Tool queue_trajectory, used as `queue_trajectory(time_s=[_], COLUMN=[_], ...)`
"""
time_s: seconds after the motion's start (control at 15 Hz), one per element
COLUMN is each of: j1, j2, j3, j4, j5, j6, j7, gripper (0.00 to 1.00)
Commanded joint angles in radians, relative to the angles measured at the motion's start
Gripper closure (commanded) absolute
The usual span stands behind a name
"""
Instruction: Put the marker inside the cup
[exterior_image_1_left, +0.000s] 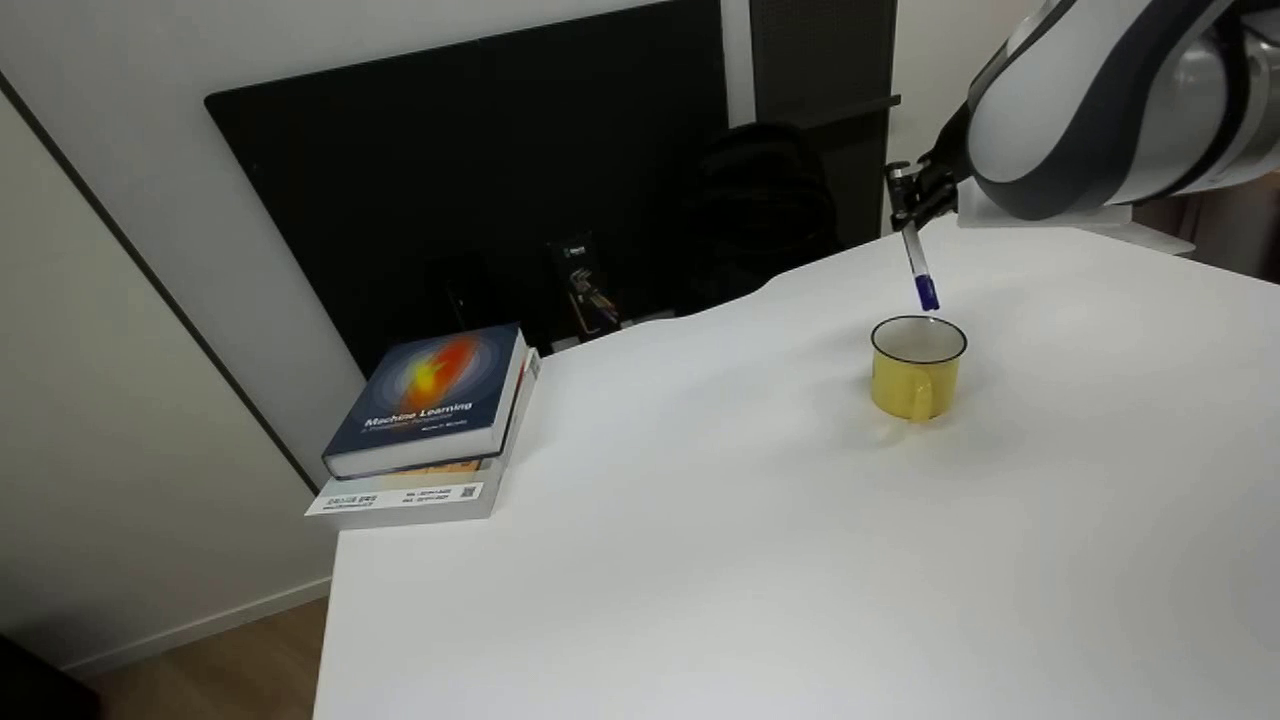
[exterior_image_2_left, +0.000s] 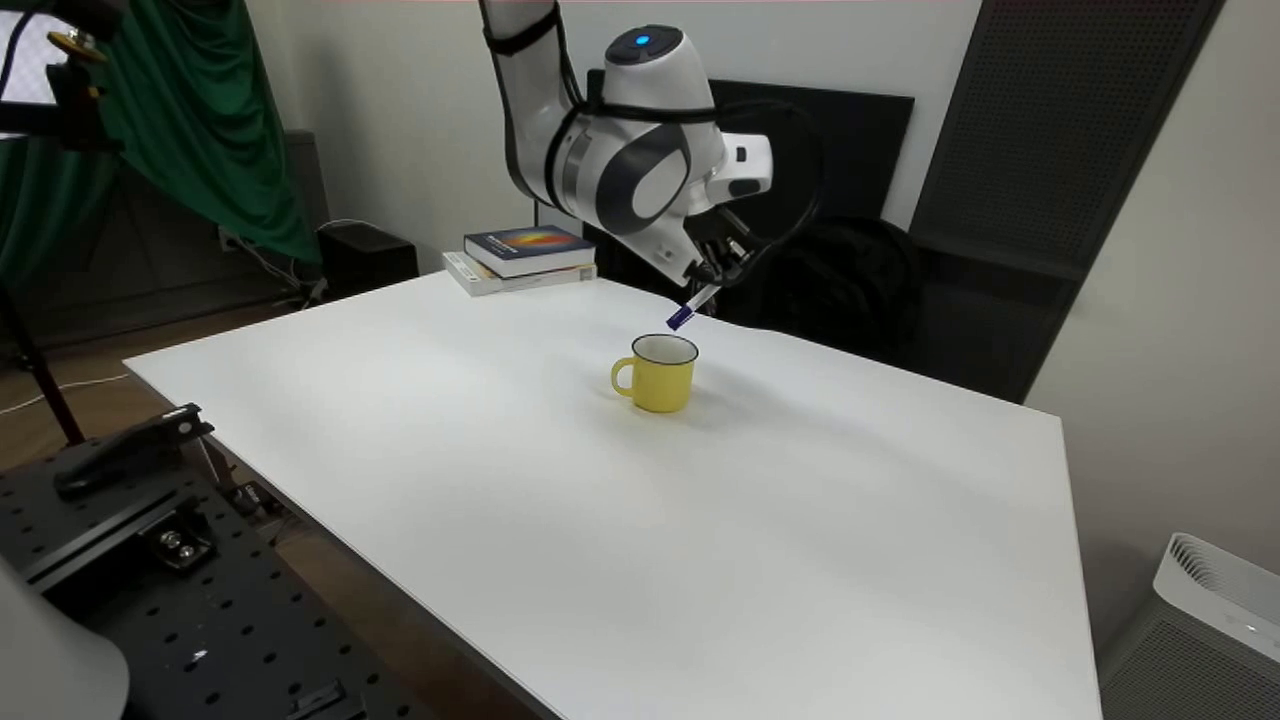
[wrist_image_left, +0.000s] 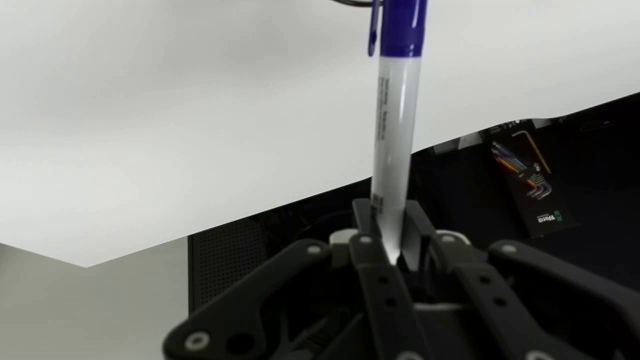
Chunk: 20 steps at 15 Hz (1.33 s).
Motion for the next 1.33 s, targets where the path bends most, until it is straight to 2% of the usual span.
queue_trajectory(time_s=[0.0, 0.6, 1.27], j1=[0.055, 0.152, 0.196], j2=[0.070, 0.131, 0.178], j3=[-0.036, -0.093, -0.140], j4=[0.073, 0.122, 0.126], j5=[0.027, 0.068, 0.087], j6=[0.002, 0.002, 0.002], j7=[0.019, 0.011, 0.009], gripper=[0.96, 0.96, 0.96])
